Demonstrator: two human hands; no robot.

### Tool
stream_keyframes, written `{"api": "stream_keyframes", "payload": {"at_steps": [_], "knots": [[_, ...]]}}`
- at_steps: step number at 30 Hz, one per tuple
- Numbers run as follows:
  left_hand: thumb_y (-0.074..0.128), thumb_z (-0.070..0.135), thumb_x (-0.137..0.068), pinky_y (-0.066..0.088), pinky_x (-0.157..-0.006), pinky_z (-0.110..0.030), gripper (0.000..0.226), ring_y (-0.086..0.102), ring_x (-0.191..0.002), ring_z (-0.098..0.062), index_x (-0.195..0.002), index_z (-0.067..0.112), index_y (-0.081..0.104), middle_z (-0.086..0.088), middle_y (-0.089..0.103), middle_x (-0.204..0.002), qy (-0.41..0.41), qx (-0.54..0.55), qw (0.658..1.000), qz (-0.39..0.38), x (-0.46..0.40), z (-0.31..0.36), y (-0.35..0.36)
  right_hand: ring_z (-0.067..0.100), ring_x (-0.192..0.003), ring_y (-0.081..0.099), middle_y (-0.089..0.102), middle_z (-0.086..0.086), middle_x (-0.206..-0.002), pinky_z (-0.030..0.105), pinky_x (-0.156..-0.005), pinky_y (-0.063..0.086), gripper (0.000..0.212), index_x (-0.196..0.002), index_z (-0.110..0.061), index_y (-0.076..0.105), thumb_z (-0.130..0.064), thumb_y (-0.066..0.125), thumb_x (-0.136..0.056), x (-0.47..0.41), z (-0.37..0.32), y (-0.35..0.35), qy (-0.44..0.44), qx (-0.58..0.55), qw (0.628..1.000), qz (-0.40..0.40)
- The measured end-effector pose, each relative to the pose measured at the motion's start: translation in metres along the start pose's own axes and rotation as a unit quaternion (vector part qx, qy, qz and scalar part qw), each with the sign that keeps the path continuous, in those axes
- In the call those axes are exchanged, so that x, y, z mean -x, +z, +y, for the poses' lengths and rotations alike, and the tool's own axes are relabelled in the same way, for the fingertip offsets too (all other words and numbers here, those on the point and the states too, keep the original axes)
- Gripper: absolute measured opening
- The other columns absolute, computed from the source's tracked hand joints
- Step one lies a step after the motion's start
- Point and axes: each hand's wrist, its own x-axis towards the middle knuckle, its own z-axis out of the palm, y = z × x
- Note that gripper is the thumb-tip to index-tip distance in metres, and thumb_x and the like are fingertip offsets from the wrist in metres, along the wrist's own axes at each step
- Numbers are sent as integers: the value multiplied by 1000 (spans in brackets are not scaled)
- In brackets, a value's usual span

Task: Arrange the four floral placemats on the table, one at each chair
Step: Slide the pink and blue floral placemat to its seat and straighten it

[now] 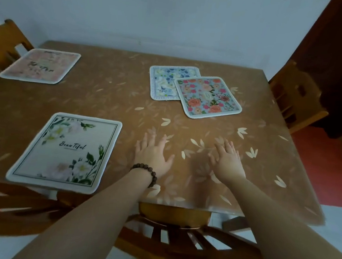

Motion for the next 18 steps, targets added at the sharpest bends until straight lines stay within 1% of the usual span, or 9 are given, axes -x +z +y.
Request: {"api": "stream_keyframes", "payload": {"at_steps": [2,6,13,18], "knots": [[38,60,-86,4,-114,-49,71,-1,-144,-28,-147,33,15,-6,6,-158,4,4,1000,-3,-20,3,-2,25,-146,0,9,10,-159,41,-118,4,51,-145,-20,28,-39,36,-98,-16,2,-3,7,2,1000,4],[38,59,-86,3,-115,-49,70,-1,-144,-28,-147,32,14,-6,7,-158,20,7,1000,-17,-56,11,-4,25,-146,0,10,12,-158,41,-118,4,52,-145,-18,29,-40,35,-98,-44,5,-9,26,8,1000,7],[36,61,-84,3,-114,-48,72,2,-144,-28,-146,32,15,-6,9,-158,28,8,999,-32,-108,22,5,24,-146,-1,10,12,-158,41,-118,5,52,-146,-20,25,-38,36,-98,-86,21,-7,41,8,999,-12],[36,64,-84,3,-114,-48,74,1,-144,-30,-147,34,12,-8,9,-157,27,-11,999,-37,-152,29,21,24,-146,2,13,13,-158,41,-119,8,52,-144,-20,29,-39,39,-97,-133,35,-4,40,6,999,-17]]}}
